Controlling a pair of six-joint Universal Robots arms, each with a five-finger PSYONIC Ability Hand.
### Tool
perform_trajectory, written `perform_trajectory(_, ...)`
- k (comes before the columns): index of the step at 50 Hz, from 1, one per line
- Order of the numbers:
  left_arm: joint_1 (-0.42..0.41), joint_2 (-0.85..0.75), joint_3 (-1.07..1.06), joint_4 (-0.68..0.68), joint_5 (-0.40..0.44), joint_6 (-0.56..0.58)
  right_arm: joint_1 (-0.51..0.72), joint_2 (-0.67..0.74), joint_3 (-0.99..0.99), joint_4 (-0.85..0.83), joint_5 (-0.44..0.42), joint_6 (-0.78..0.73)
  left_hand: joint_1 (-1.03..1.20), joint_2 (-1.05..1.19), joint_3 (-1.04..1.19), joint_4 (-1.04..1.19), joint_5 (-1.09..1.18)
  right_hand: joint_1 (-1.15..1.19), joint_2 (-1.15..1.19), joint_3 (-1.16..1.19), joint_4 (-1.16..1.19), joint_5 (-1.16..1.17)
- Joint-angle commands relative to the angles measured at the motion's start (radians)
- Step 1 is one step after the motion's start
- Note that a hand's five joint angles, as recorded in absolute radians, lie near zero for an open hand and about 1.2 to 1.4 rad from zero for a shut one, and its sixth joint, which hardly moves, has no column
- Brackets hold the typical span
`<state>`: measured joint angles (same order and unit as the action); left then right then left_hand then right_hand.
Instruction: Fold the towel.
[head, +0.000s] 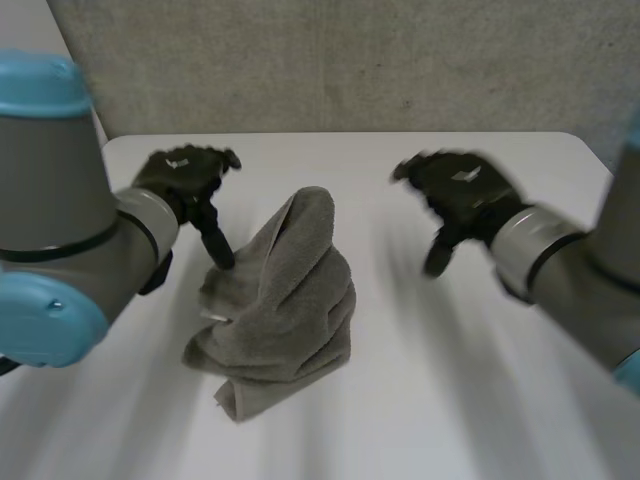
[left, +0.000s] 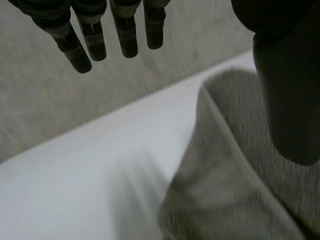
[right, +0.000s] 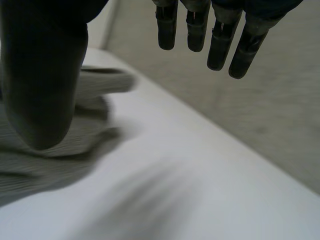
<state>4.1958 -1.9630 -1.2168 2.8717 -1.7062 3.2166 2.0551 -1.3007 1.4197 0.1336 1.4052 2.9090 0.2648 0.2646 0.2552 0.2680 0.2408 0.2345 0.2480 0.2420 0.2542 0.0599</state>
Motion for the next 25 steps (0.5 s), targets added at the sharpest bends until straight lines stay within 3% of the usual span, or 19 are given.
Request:
perform_trajectory(1, 0.024, -0.170, 0.014, 0.003, 0.034, 0.083, 0.169, 0.174, -0.008, -0.057, -0.038, -0.016, -0.039, -0.039, -0.030, -0.043, -0.190, -0.060, -0.073, -0.067, -0.080, -0.060)
perform_trajectory(8, 0.023, -0.284, 0.017, 0.011, 0.059, 0.098, 0.269, 0.304, -0.015, -0.216, -0.012, -0.024, -0.034, -0.033, -0.024, -0.037, -0.184, 0.047, 0.034, 0.040, 0.027, 0.047)
perform_trajectory(10, 0.023, -0.307, 0.019, 0.011, 0.059, 0.098, 0.275, 0.360, -0.042, -0.262, 0.044, -0.025, -0.007, -0.007, 0.002, -0.010, -0.158, 0.359, 0.346, 0.352, 0.340, 0.359)
perform_trajectory(11, 0.021, -0.325, 0.020, 0.012, 0.059, 0.097, 0.275, 0.360, -0.042, -0.262, 0.044, -0.025, 0.080, 0.080, 0.090, 0.077, -0.071, 0.361, 0.348, 0.354, 0.342, 0.361)
perform_trajectory(12, 0.020, -0.338, 0.020, 0.014, 0.057, 0.094, 0.275, 0.379, -0.060, -0.270, 0.079, -0.027, 0.215, 0.215, 0.224, 0.211, 0.064, 0.573, 0.560, 0.566, 0.554, 0.574)
perform_trajectory(13, 0.020, -0.338, 0.020, 0.014, 0.057, 0.094, 0.275, 0.379, -0.061, -0.270, 0.080, -0.027, 0.216, 0.216, 0.225, 0.213, 0.065, 0.576, 0.562, 0.568, 0.556, 0.576)
perform_trajectory(15, 0.014, -0.347, 0.016, 0.038, 0.057, 0.089, 0.275, 0.385, -0.087, -0.273, 0.133, -0.033, 0.481, 0.482, 0.491, 0.478, 0.331, 0.877, 0.863, 0.869, 0.857, 0.877)
perform_trajectory(16, 0.013, -0.347, 0.016, 0.038, 0.057, 0.089, 0.275, 0.385, -0.087, -0.273, 0.133, -0.033, 0.483, 0.483, 0.493, 0.480, 0.332, 0.878, 0.865, 0.871, 0.858, 0.878)
perform_trajectory(18, 0.006, -0.344, 0.007, 0.078, 0.054, 0.086, 0.273, 0.380, -0.085, -0.269, 0.147, -0.059, 0.883, 0.883, 0.893, 0.880, 0.733, 1.161, 1.147, 1.153, 1.141, 1.161)
perform_trajectory(22, -0.006, -0.326, 0.003, 0.100, 0.050, 0.078, 0.266, 0.368, -0.067, -0.265, 0.146, -0.096, 1.131, 1.131, 1.140, 1.127, 0.980, 1.162, 1.148, 1.154, 1.142, 1.162)
perform_trajectory(25, -0.023, -0.262, 0.002, 0.100, 0.048, 0.062, 0.258, 0.310, -0.024, -0.246, 0.144, -0.126, 1.131, 1.132, 1.141, 1.128, 0.981, 1.162, 1.148, 1.154, 1.142, 1.162)
